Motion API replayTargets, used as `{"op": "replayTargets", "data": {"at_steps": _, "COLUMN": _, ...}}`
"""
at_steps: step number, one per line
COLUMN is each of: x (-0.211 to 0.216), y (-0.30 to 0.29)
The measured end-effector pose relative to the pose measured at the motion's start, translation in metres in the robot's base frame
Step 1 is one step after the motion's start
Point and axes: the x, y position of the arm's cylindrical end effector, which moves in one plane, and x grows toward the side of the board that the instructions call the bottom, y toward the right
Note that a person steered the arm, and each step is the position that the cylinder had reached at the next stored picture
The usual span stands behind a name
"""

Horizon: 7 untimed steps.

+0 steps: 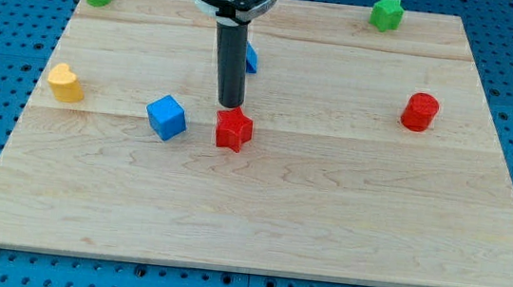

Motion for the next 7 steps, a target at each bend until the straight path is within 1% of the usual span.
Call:
{"op": "replayTargets", "data": {"at_steps": 3, "x": 0.001, "y": -0.01}}
{"op": "replayTargets", "data": {"at_steps": 4, "x": 0.008, "y": -0.01}}
{"op": "replayTargets", "data": {"at_steps": 5, "x": 0.001, "y": -0.022}}
{"op": "replayTargets", "data": {"at_steps": 6, "x": -0.002, "y": -0.06}}
{"op": "replayTargets", "data": {"at_steps": 7, "x": 0.013, "y": -0.043}}
